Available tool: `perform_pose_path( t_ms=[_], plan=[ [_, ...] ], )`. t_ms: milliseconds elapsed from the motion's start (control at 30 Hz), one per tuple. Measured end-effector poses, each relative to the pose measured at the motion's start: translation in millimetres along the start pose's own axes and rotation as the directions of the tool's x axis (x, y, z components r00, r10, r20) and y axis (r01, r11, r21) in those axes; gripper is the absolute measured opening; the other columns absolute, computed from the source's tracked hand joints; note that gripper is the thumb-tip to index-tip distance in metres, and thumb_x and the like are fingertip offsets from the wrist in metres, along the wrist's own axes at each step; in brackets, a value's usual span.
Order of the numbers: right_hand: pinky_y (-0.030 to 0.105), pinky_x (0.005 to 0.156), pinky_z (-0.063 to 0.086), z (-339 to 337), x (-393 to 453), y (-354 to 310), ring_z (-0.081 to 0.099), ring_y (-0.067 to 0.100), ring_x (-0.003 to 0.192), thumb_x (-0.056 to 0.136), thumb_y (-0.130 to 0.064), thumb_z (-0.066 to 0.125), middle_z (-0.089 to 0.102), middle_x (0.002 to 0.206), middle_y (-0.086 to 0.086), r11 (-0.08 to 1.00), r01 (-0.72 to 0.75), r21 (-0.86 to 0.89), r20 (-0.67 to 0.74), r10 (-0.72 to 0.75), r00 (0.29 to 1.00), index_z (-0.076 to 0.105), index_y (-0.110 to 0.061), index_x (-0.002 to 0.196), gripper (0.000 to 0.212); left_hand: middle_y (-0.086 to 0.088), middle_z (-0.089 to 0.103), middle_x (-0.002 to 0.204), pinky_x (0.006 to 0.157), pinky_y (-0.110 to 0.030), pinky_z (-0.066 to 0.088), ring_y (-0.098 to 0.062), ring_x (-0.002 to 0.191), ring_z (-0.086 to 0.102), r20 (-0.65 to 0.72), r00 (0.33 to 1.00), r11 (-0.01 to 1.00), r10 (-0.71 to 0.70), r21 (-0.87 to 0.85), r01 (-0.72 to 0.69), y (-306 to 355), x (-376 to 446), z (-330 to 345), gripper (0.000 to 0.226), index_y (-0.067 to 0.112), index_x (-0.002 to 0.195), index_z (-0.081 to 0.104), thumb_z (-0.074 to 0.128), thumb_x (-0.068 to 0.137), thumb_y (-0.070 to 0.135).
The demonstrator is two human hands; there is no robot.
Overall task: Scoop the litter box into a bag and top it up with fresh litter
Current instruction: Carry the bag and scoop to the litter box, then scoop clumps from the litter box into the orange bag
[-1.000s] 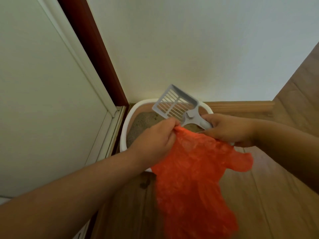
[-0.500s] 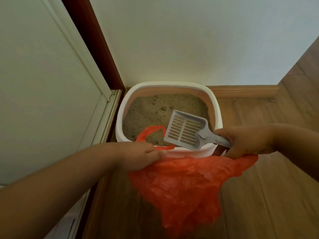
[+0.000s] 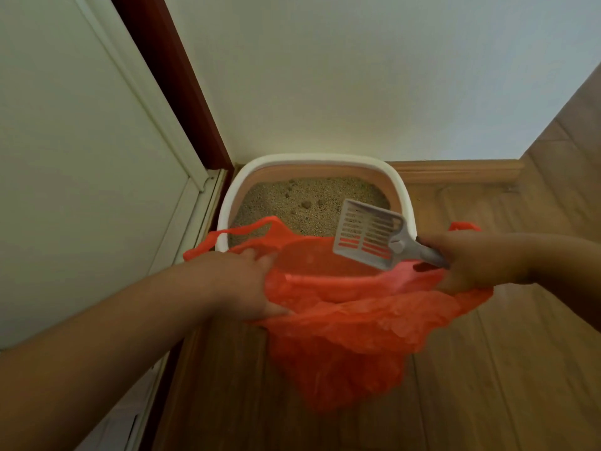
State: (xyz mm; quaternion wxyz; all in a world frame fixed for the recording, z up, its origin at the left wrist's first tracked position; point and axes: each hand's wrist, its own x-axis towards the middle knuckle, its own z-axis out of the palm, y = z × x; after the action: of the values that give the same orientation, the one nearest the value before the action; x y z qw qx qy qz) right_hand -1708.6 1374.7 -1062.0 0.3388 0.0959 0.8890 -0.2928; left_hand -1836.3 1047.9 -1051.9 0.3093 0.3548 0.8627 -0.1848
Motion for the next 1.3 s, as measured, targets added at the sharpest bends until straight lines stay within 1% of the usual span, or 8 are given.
perform_pose_path(
  t_ms=[133,267,533,733,933,1133,1233,1300],
  plan=[
    [0.019,0.068,0.054,5.2,-0.9,7.5,0.063,0.009,0.092,0.075,-0.054,0.081,0.055,0.109,-0.018,0.991,-0.027,-0.134,-0.114,0.011,0.993,0.045,-0.04,0.131,0.068,-0.005,0.006,0.172,0.114,-0.045,0.039,-0.027,0.151,0.033,-0.121,0.992,0.997,-0.042,-0.075,0.033,-8.6,-1.8,14.7,0.125,0.028,0.161,-0.012,0.054,0.074,0.089],
    [0.021,0.082,0.055,29.6,3.2,26.1,0.06,0.003,0.099,0.056,-0.079,0.077,0.056,0.116,-0.021,0.983,0.016,-0.185,-0.114,-0.038,0.993,0.045,-0.042,0.127,0.087,-0.007,0.026,0.167,0.113,-0.044,0.043,-0.028,0.142,0.046,-0.122,0.992,0.989,-0.01,-0.147,-0.008,-7.4,6.6,56.5,0.133,0.037,0.156,-0.021,0.065,0.067,0.087],
    [0.003,0.064,0.037,48.7,7.1,29.4,0.05,-0.01,0.086,0.053,-0.072,0.084,0.043,0.098,-0.031,0.994,0.02,-0.103,-0.115,-0.032,0.993,0.033,-0.043,0.129,0.096,-0.008,0.021,0.17,0.107,-0.044,0.048,-0.031,0.132,0.056,-0.125,0.992,0.968,0.023,-0.244,-0.053,-6.2,20.5,107.5,0.148,0.034,0.145,-0.046,0.071,0.067,0.08],
    [0.005,0.063,0.039,58.2,11.1,41.6,0.052,-0.008,0.09,0.048,-0.074,0.086,0.044,0.105,-0.031,0.995,0.013,-0.096,-0.129,-0.025,0.991,0.027,-0.049,0.117,0.094,-0.004,0.049,0.154,0.099,-0.041,0.051,-0.023,0.122,0.064,-0.09,0.995,0.987,-0.034,-0.162,0.019,-15.5,29.4,122.5,0.147,0.021,0.16,-0.021,0.06,0.061,0.093],
    [0.009,0.069,0.043,64.9,17.3,52.4,0.056,-0.002,0.094,0.045,-0.077,0.085,0.049,0.11,-0.027,0.998,0.016,-0.065,-0.122,-0.024,0.992,0.035,-0.046,0.122,0.096,0.001,0.047,0.157,0.105,-0.041,0.049,-0.022,0.131,0.058,-0.021,0.996,0.971,-0.083,-0.227,0.076,-24.8,36.3,123.2,0.143,0.027,0.162,-0.01,0.067,0.059,0.089],
    [0.016,0.082,0.048,48.9,18.9,46.9,0.059,-0.002,0.105,0.049,-0.075,0.085,0.056,0.115,-0.026,0.992,0.12,0.045,-0.24,-0.106,0.965,0.047,-0.049,0.116,0.082,0.008,0.051,0.152,0.103,-0.039,0.05,-0.019,0.13,0.059,-0.173,0.985,0.953,-0.02,-0.301,-0.033,-23.5,36.2,117.9,0.145,0.039,0.159,-0.014,0.072,0.054,0.088],
    [0.025,0.09,0.053,39.0,24.4,41.6,0.064,-0.001,0.104,0.057,-0.072,0.081,0.065,0.114,-0.021,0.986,0.129,0.107,-0.261,-0.097,0.96,0.054,-0.043,0.121,0.076,0.015,0.056,0.143,0.099,-0.034,0.051,-0.013,0.124,0.062,-0.276,0.961,0.944,0.006,-0.317,-0.096,-19.2,33.7,110.1,0.126,0.044,0.159,0.0,0.073,0.064,0.083],
    [0.025,0.081,0.056,36.2,27.5,33.3,0.067,0.003,0.089,0.07,-0.058,0.081,0.069,0.098,-0.013,0.991,0.106,0.081,-0.317,-0.076,0.945,0.06,-0.034,0.106,0.049,0.019,0.054,0.14,0.095,-0.033,0.052,-0.009,0.121,0.061,-0.375,0.927,0.936,0.031,-0.315,-0.159,-17.2,35.4,107.9,0.102,0.046,0.155,0.016,0.071,0.075,0.075]
  ],
)
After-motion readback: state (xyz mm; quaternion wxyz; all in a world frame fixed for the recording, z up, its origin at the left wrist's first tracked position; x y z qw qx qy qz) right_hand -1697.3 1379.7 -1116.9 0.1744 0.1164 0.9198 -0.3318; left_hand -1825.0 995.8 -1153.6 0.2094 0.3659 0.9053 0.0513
